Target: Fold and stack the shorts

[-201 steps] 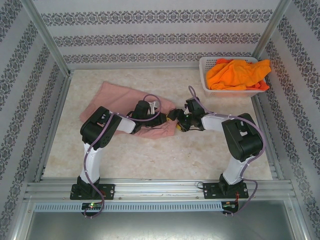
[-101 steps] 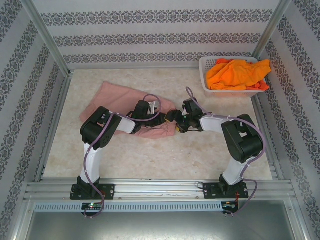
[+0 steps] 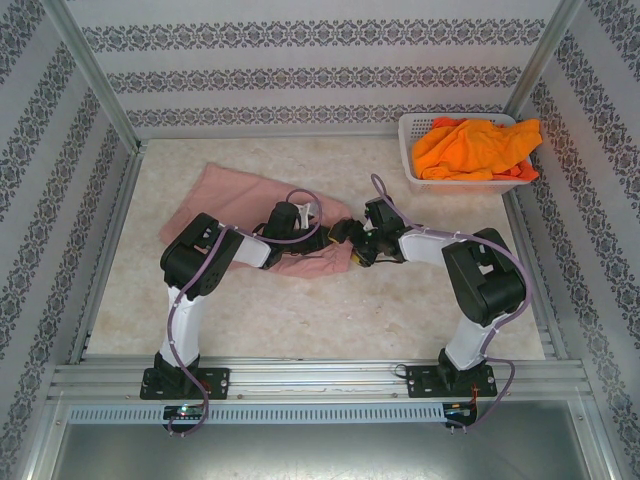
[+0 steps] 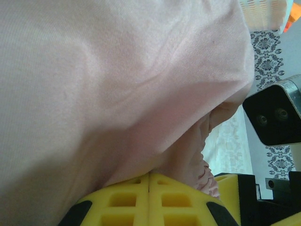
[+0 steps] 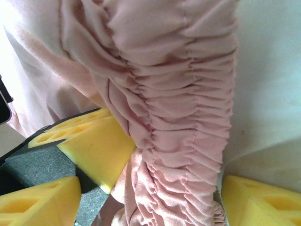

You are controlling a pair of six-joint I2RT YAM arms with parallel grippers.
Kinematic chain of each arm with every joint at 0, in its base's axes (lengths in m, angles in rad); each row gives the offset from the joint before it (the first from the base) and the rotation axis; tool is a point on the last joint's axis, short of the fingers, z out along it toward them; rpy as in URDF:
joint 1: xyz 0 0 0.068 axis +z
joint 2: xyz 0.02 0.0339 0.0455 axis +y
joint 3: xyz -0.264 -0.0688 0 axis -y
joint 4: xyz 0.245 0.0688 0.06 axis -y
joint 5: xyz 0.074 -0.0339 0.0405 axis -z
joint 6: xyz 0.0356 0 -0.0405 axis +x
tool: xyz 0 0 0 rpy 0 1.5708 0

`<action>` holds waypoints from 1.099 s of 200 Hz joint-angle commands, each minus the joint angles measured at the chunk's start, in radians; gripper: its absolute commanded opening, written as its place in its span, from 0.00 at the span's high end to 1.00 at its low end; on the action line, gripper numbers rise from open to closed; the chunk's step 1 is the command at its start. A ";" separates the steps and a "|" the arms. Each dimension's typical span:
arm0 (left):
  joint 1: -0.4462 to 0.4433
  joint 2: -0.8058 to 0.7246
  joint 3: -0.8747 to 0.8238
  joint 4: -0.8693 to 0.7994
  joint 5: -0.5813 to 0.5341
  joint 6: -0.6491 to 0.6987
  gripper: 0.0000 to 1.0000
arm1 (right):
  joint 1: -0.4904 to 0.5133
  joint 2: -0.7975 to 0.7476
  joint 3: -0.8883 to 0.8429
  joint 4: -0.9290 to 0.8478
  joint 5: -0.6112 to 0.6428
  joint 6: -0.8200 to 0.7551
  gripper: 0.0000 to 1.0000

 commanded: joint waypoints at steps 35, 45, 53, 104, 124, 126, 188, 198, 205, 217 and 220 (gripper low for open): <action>0.012 0.049 -0.047 -0.097 -0.020 -0.007 0.98 | 0.033 0.062 0.032 0.023 0.018 0.022 0.31; 0.012 0.050 -0.048 -0.097 -0.021 -0.007 0.98 | 0.035 0.064 0.034 0.025 0.020 0.024 0.33; 0.012 0.050 -0.048 -0.096 -0.020 -0.007 0.98 | 0.035 0.065 0.034 0.025 0.022 0.024 0.34; 0.013 0.049 -0.049 -0.092 -0.023 -0.014 0.98 | 0.035 0.090 0.021 0.012 0.045 0.011 0.38; 0.013 0.049 -0.049 -0.093 -0.024 -0.015 0.98 | 0.036 0.085 0.010 -0.018 0.086 -0.012 0.38; 0.014 0.049 -0.050 -0.093 -0.024 -0.015 0.98 | 0.036 0.085 0.010 -0.019 0.088 -0.013 0.38; 0.012 0.043 -0.058 -0.096 -0.035 -0.015 0.98 | 0.033 0.087 -0.057 0.056 0.099 0.073 0.57; 0.013 0.042 -0.058 -0.098 -0.037 -0.017 0.98 | 0.033 0.082 -0.067 0.071 0.102 0.086 0.60; 0.013 0.040 -0.057 -0.101 -0.038 -0.016 0.98 | 0.033 0.078 -0.074 0.079 0.106 0.099 0.62; 0.013 0.040 -0.059 -0.100 -0.040 -0.017 0.98 | 0.034 0.068 -0.091 0.105 0.112 0.113 0.66; 0.013 0.040 -0.059 -0.100 -0.039 -0.016 0.98 | 0.033 0.065 -0.092 0.105 0.112 0.114 0.68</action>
